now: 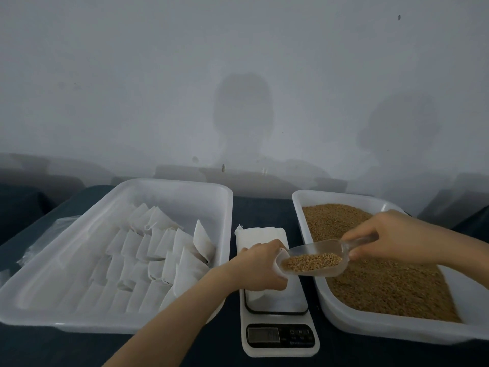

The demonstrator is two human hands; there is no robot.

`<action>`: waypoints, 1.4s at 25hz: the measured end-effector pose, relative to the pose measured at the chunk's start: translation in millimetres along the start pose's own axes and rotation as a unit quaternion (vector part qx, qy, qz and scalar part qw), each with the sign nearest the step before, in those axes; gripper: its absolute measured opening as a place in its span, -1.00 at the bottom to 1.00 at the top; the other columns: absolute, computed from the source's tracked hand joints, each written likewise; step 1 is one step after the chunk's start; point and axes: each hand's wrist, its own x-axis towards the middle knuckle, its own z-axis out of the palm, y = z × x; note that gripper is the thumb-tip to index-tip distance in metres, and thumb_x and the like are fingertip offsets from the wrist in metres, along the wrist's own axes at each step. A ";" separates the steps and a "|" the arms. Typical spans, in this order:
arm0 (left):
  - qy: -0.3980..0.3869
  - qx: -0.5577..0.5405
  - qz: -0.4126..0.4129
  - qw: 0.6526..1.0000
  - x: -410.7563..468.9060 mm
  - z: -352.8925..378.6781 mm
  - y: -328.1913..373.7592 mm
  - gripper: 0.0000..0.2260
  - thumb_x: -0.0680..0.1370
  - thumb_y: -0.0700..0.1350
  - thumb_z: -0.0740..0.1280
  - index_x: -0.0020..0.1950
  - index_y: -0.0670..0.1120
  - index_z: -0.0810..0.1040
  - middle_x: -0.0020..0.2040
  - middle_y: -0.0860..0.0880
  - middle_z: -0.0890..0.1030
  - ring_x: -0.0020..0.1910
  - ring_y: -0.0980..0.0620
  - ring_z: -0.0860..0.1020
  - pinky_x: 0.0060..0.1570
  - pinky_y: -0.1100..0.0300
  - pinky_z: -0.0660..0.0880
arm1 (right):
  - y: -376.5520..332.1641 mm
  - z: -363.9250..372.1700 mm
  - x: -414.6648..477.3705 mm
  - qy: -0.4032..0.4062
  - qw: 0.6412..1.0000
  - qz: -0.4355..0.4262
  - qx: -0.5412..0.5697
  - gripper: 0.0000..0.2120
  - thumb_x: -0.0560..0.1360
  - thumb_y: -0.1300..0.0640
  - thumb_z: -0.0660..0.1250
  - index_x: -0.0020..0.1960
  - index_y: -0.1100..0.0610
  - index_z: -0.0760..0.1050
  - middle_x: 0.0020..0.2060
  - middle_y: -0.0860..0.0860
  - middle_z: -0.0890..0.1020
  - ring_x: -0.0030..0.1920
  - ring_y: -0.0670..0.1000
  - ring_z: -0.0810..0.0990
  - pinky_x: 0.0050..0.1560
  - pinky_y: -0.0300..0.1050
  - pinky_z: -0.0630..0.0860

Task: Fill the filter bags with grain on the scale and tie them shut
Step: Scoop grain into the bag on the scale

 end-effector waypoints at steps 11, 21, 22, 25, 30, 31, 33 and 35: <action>0.022 -0.095 0.009 0.995 22.2 11.5 -0.1 -0.64 0.45 0.06 0.45 0.17 0.06 0.42 0.09 0.08 0.53 0.06 0.08 0.51 0.17 0.09 0.50 | -15.9 -25.9 16.4 -0.007 0.990 -0.004 -0.144 -0.88 0.39 -0.23 0.33 -0.08 -0.42 0.54 -0.29 -0.55 0.51 -0.28 -0.46 0.47 -0.34 -0.36 0.31; 0.034 -0.101 0.005 0.994 22.9 12.3 -2.5 -0.61 0.44 0.06 0.46 0.20 0.03 0.45 0.06 0.05 0.55 0.02 0.09 0.53 0.12 0.08 0.54 | -46.0 -34.9 27.1 -0.038 0.977 0.011 -0.211 -0.78 0.43 -0.17 0.35 0.07 -0.24 0.59 -0.26 -0.39 0.55 -0.39 -0.46 0.46 -0.48 -0.46 0.28; 0.037 -0.105 0.005 0.994 22.7 12.1 -3.0 -0.61 0.43 0.06 0.46 0.20 0.03 0.45 0.05 0.06 0.54 0.02 0.09 0.53 0.12 0.09 0.54 | -49.4 -36.1 27.2 -0.042 0.976 0.015 -0.214 -0.78 0.44 -0.16 0.35 0.08 -0.22 0.59 -0.25 -0.36 0.57 -0.43 -0.43 0.47 -0.51 -0.46 0.28; 0.045 -0.118 0.005 0.992 22.1 11.9 -5.1 -0.59 0.42 0.08 0.48 0.20 0.05 0.45 0.01 0.11 0.53 0.00 0.12 0.53 0.08 0.15 0.55 | -57.0 -39.0 27.4 -0.045 0.974 0.023 -0.220 -0.77 0.44 -0.15 0.36 0.07 -0.18 0.61 -0.22 -0.26 0.64 -0.49 -0.27 0.47 -0.45 -0.41 0.34; 0.054 -0.124 0.000 0.991 23.0 12.2 -8.1 -0.60 0.39 0.10 0.49 0.15 0.08 0.46 0.00 0.13 0.53 -0.05 0.11 0.55 0.03 0.17 0.57 | -71.5 -40.3 29.4 -0.054 0.961 0.027 -0.269 -0.80 0.44 -0.14 0.34 0.03 -0.16 0.62 -0.53 -0.28 0.54 -0.54 -0.22 0.43 -0.42 -0.27 0.32; 0.057 -0.124 -0.001 0.991 23.2 12.5 -8.3 -0.60 0.39 0.10 0.49 0.15 0.07 0.47 0.00 0.11 0.54 -0.04 0.10 0.55 0.03 0.14 0.58 | -75.6 -41.1 30.6 -0.051 0.956 0.023 -0.287 -0.80 0.44 -0.15 0.34 0.01 -0.16 0.63 -0.57 -0.32 0.48 -0.54 -0.21 0.43 -0.41 -0.26 0.33; 0.060 -0.121 -0.005 0.991 23.5 12.8 -8.5 -0.59 0.38 0.12 0.49 0.15 0.05 0.47 0.01 0.10 0.54 -0.04 0.09 0.55 0.02 0.12 0.58 | -84.1 -43.1 32.5 -0.046 0.946 0.017 -0.322 -0.80 0.42 -0.17 0.34 -0.04 -0.14 0.63 -0.56 -0.22 0.50 -0.50 -0.16 0.41 -0.39 -0.22 0.38; 0.061 -0.119 -0.008 0.991 23.4 12.7 -8.7 -0.58 0.39 0.13 0.48 0.17 0.05 0.46 0.01 0.10 0.53 -0.02 0.09 0.53 0.01 0.13 0.57 | -94.5 -42.5 35.2 -0.043 0.931 0.009 -0.361 -0.81 0.41 -0.17 0.34 -0.19 -0.07 0.62 -0.47 -0.10 0.53 -0.43 -0.09 0.44 -0.30 -0.13 0.48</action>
